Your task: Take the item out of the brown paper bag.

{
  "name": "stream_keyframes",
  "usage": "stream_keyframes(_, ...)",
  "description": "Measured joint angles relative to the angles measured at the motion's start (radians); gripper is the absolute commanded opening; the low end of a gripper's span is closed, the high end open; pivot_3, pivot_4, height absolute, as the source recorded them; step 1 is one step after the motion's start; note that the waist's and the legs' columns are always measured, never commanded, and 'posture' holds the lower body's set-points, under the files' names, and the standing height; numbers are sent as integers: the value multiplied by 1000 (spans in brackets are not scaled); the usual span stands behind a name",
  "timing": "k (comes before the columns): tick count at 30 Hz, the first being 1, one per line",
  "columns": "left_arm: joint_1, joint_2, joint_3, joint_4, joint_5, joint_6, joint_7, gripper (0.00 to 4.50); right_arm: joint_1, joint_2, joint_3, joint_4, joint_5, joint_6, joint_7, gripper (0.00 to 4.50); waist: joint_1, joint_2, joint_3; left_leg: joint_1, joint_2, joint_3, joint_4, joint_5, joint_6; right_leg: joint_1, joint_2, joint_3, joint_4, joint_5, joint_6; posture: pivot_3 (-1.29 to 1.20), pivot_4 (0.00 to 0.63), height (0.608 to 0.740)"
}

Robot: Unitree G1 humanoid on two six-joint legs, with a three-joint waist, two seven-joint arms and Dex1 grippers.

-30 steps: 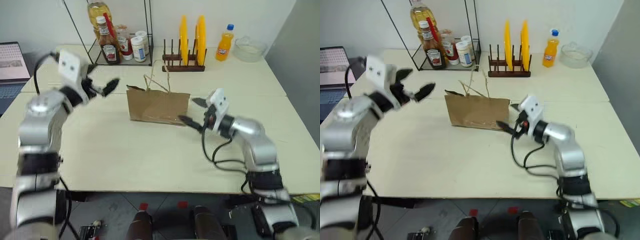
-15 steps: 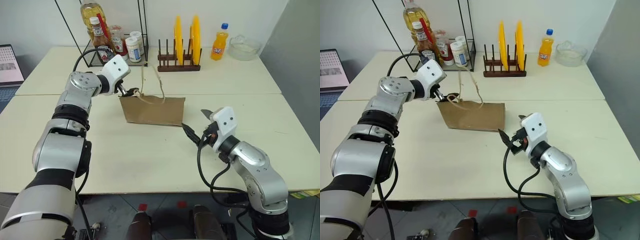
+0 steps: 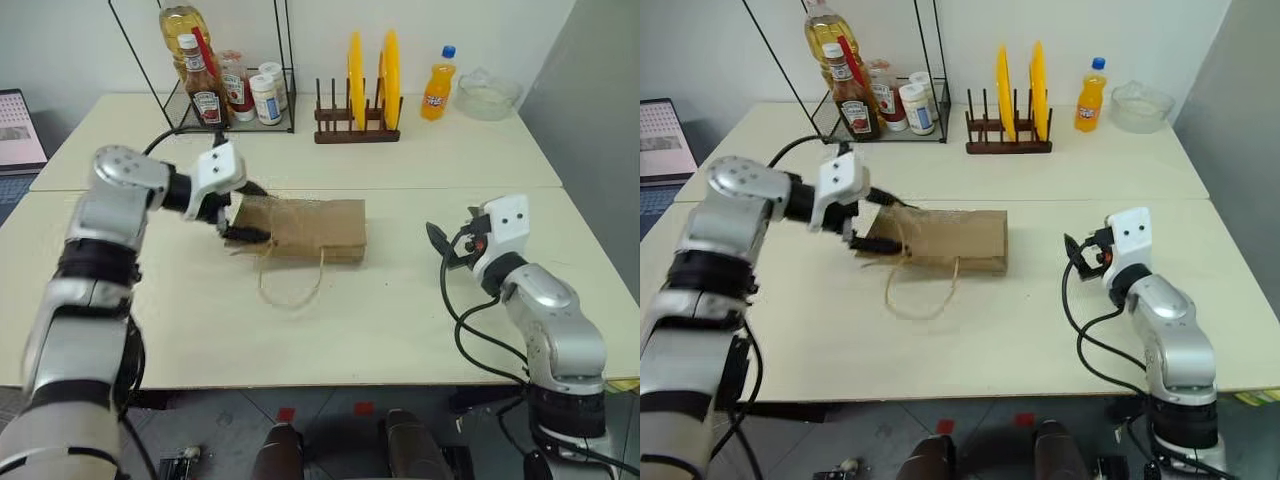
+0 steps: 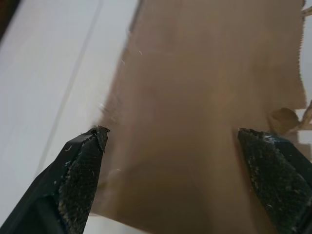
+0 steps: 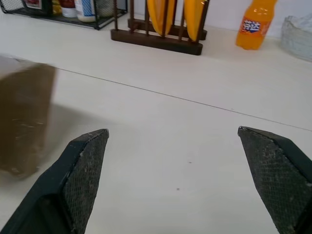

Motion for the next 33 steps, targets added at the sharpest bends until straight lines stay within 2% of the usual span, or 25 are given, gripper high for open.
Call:
stream_keyframes(4,120,67,9,-248,-42,125,-15,4500,-59,-8,10,73,5,-45,16,4461,3,0,0,0,0,0,1,0,0,1,0,0,0,0,0,0,150,740)
stream_keyframes(9,172,110,32,-415,-90,214,4,4500,-89,-18,18,137,7,-91,33,4461,7,0,0,0,0,0,1,0,0,1,0,0,0,0,0,0,150,740)
stream_keyframes(12,204,169,55,-487,-101,172,-9,4500,-97,-23,36,163,9,-107,56,4461,4,0,0,0,0,0,0,0,1,0,0,0,-1,0,0,0,150,740)
stream_keyframes(16,330,272,63,-586,-117,40,-88,4500,-99,-74,64,166,32,-126,131,4461,0,1,1,1,0,1,0,0,1,0,0,1,0,0,0,0,150,740)
stream_keyframes(18,386,284,66,-603,-117,-13,-98,4500,-95,-98,80,166,39,-134,165,4461,5,1,1,0,0,1,0,0,1,1,0,1,0,0,0,0,150,740)
stream_keyframes(24,534,265,63,-608,-80,-221,-46,4500,-46,-173,132,165,40,-166,263,4461,9,1,1,0,0,1,0,0,1,1,0,0,-1,0,0,0,150,740)
stream_keyframes(30,613,136,29,-627,-40,-242,103,4500,-28,-189,133,138,80,-109,282,4461,9,1,1,0,0,1,1,0,1,1,0,0,0,0,0,0,150,740)
stream_keyframes(33,618,58,25,-643,-42,-174,188,4500,-21,-201,130,73,118,-49,288,4461,10,1,1,0,0,1,1,0,1,1,0,0,0,0,0,0,150,740)
